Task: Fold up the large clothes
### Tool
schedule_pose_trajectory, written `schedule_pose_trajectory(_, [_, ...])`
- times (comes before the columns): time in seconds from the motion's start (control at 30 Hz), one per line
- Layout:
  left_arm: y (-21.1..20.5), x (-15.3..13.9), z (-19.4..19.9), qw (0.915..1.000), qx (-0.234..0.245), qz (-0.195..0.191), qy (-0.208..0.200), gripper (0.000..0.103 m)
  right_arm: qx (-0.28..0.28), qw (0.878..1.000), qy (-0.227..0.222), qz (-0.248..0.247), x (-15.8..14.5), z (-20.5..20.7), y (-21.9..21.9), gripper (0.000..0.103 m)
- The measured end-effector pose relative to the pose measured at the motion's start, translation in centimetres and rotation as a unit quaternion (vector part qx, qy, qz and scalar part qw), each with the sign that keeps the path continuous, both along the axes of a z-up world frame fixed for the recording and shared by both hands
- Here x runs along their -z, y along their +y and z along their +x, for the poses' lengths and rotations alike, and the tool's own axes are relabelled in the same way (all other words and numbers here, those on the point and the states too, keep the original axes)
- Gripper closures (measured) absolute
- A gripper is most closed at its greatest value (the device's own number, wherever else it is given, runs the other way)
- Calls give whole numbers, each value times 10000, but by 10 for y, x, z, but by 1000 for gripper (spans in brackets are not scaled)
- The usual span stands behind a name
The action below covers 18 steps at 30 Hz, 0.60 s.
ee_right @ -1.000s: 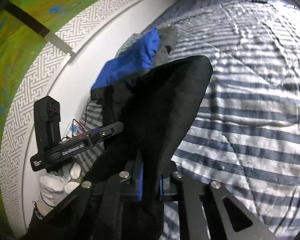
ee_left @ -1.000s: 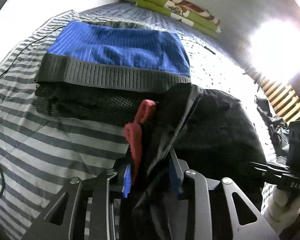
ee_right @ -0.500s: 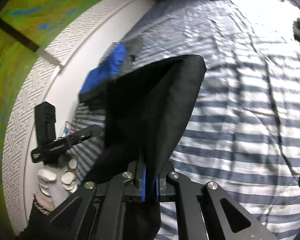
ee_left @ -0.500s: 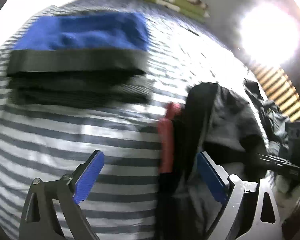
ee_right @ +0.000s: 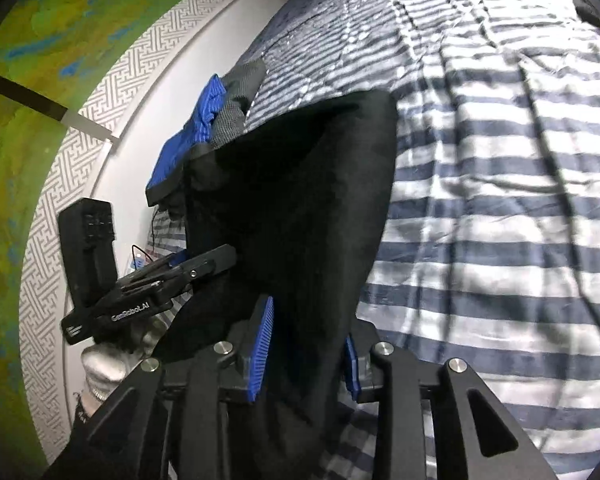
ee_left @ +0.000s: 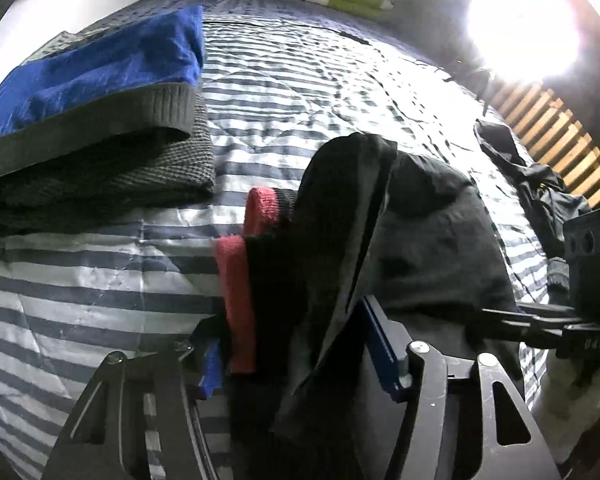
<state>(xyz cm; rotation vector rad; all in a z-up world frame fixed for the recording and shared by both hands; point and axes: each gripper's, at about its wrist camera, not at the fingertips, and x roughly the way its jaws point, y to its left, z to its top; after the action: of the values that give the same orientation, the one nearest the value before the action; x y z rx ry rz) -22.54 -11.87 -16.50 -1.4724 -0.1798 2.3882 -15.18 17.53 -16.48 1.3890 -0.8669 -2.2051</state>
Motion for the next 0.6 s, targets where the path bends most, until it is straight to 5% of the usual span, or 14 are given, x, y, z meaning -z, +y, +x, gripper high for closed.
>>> schedule_pose_trajectory(0.17, [-17, -12, 9, 9991, -263, 343, -1, 73, -29, 9991, 334, 277, -18, 5, -8, 91])
schedule_pose_trajectory(0.6, [0, -47, 33, 9981, -209, 443, 368, 83, -128, 9879, 1025, 1154, -73, 39, -16, 96])
